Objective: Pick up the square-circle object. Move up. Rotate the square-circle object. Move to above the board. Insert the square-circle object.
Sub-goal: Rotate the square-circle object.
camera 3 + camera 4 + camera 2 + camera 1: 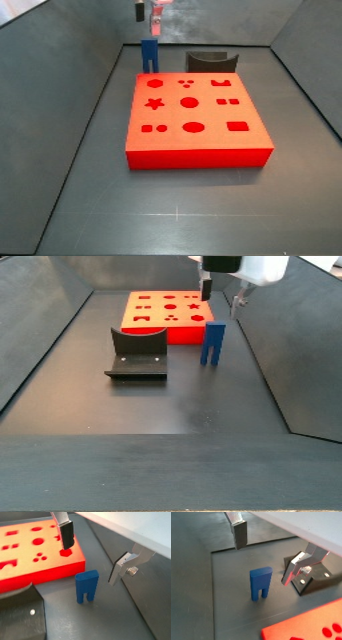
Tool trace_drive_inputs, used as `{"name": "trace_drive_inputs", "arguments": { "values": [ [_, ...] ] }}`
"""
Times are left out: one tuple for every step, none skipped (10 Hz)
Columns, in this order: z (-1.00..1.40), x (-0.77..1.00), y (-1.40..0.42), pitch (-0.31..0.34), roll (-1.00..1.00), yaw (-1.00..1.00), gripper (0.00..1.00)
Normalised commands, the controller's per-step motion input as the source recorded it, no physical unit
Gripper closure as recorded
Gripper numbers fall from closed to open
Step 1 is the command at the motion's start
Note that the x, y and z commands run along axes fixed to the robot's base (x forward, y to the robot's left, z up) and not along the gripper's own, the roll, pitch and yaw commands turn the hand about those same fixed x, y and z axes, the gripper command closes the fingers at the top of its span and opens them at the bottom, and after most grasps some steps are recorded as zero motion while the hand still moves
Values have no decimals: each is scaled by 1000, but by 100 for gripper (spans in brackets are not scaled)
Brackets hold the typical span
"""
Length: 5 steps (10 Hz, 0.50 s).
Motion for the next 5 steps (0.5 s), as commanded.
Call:
{"name": "trace_drive_inputs", "arguments": {
  "values": [
    [-37, 39, -5, 8, -9, 1000, 0],
    [-36, 39, -5, 8, -10, 1000, 0],
    [-36, 39, -5, 9, -11, 1000, 0],
    [-36, 40, -5, 10, -12, 1000, 0],
    [-36, 40, -5, 11, -13, 1000, 0]
  ]
}}
